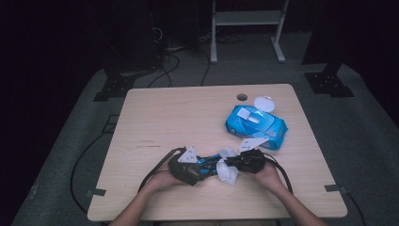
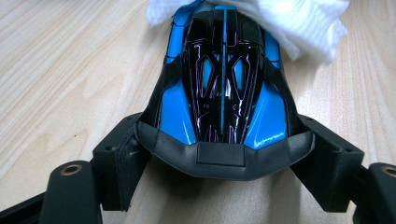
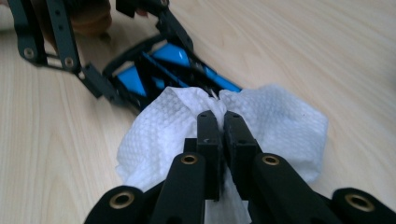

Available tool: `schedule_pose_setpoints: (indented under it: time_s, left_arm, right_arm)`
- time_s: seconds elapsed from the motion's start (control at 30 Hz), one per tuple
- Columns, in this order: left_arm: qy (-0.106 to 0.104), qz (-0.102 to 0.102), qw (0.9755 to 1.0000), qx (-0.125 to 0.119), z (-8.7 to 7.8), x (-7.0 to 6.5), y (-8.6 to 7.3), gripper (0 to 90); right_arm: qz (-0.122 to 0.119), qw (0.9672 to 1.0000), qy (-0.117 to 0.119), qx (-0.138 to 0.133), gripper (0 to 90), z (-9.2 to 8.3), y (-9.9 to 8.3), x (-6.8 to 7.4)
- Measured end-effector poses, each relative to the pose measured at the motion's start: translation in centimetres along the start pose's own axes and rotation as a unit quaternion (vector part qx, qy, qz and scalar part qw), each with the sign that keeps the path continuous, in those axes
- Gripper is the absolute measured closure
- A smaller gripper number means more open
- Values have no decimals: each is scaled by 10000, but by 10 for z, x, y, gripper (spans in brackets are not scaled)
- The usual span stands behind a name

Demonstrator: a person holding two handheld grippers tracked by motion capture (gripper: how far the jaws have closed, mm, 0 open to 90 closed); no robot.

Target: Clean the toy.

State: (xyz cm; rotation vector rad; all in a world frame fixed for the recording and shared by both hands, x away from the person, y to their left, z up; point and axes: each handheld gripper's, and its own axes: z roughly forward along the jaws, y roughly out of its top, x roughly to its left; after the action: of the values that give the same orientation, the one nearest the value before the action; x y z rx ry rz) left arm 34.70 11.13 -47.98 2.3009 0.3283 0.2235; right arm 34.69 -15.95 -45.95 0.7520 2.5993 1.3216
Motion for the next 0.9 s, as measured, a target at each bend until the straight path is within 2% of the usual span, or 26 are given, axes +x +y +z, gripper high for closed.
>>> schedule_pose_setpoints:
  time_s: [0.17,0.33,0.43,0.6,0.7,0.9]
  left_arm:
    - [10,-23,10000,-12,0,0,0,240]
    - [7,-17,10000,-18,0,0,0,240]
    - [2,-16,10000,-21,0,0,0,240]
    - [2,-16,10000,-23,1,0,1,240]
    - [10,-20,10000,-10,1,-1,1,240]
    - [2,-8,10000,-11,1,0,1,240]
  right_arm:
    - [-116,9999,-60,-65,857,9,11,0]
    - [-25,9997,-247,68,856,0,0,-10]
    - [91,9997,-239,50,857,-6,-5,-12]
    - [-117,9998,36,-178,856,0,10,6]
    - [-419,9989,166,-91,857,17,20,20]
    - [-607,9968,526,19,856,46,32,41]
